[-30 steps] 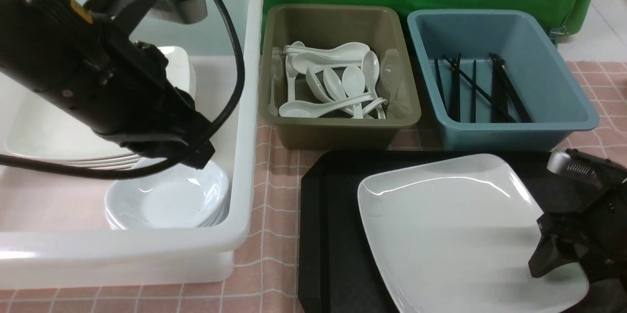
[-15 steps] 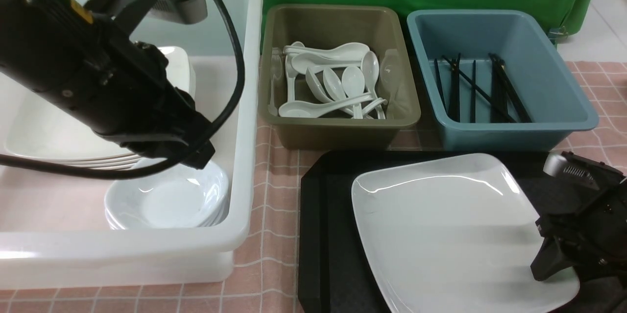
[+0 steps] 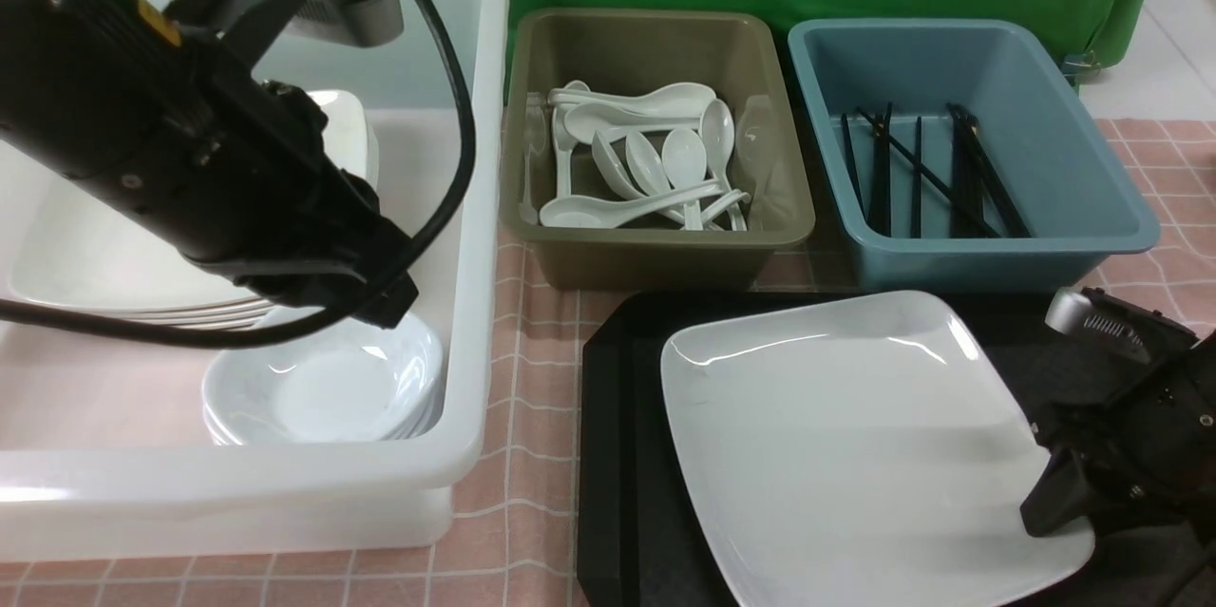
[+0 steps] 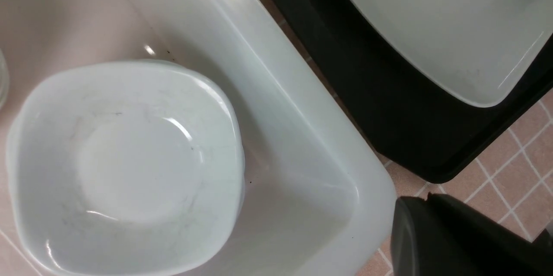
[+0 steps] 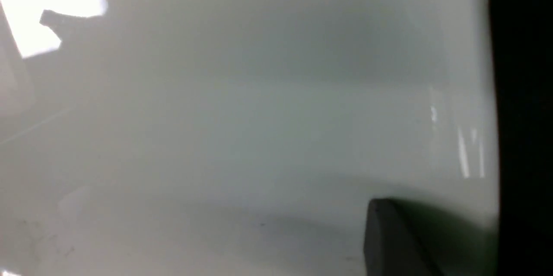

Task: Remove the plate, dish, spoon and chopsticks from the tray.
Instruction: Use the right arm to grab a plate from the dinner plate

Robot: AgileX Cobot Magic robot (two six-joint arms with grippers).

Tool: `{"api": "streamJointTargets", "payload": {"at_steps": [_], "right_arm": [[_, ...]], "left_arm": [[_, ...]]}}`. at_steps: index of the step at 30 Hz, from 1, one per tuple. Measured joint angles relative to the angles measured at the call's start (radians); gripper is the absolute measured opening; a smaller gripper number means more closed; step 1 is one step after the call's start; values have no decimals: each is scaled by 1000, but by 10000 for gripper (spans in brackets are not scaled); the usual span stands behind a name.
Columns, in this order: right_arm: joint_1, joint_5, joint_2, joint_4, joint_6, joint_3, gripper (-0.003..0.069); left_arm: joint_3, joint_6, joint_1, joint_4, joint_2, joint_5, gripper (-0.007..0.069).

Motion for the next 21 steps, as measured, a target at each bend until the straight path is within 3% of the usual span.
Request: {"api": "streamJointTargets", "payload": {"at_steps": [9, 21], "right_arm": [[1, 30, -38, 2, -26, 9, 239], [1, 207, -347, -12, 7, 13, 90]], "left_arm": [[0, 6, 0, 4, 0, 0, 0], [0, 11, 0, 7, 0, 0, 0]]}}
